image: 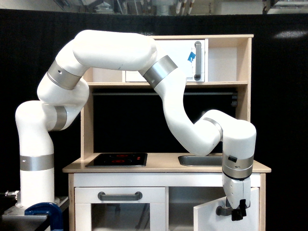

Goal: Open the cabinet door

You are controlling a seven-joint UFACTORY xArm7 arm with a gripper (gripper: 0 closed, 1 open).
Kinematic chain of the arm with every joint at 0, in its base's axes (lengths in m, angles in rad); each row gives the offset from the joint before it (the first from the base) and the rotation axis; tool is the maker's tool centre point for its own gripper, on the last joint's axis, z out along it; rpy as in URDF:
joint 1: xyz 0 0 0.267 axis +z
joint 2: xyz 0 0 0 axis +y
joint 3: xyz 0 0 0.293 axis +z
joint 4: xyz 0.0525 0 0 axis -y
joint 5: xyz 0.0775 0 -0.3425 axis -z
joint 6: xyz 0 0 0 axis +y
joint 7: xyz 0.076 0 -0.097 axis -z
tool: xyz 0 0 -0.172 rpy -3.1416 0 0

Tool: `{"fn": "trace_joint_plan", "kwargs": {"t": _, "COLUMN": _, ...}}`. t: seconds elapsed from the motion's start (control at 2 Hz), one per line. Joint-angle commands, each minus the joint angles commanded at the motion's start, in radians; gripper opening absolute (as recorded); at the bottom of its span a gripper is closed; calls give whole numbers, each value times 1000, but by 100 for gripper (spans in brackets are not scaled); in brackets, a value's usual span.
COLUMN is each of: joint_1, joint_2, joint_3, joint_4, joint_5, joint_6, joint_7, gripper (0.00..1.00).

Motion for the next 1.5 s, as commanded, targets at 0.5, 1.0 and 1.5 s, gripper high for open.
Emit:
{"fn": "trace_joint_plan", "kwargs": {"t": 0.5, "joint_1": 4, "joint_2": -2, "joint_3": 3, "joint_4": 8, "joint_5": -5, "joint_6": 5, "joint_7": 13, "gripper": 100}}
{"fn": "trace_joint_plan", "kwargs": {"t": 1.0, "joint_1": -10, "joint_2": -34, "joint_3": 8, "joint_4": -1, "joint_5": -13, "joint_6": 28, "joint_7": 23, "gripper": 100}}
{"fn": "trace_joint_plan", "kwargs": {"t": 1.5, "joint_1": -44, "joint_2": -112, "joint_3": 11, "joint_4": -25, "joint_5": -24, "joint_6": 90, "joint_7": 34, "gripper": 100}}
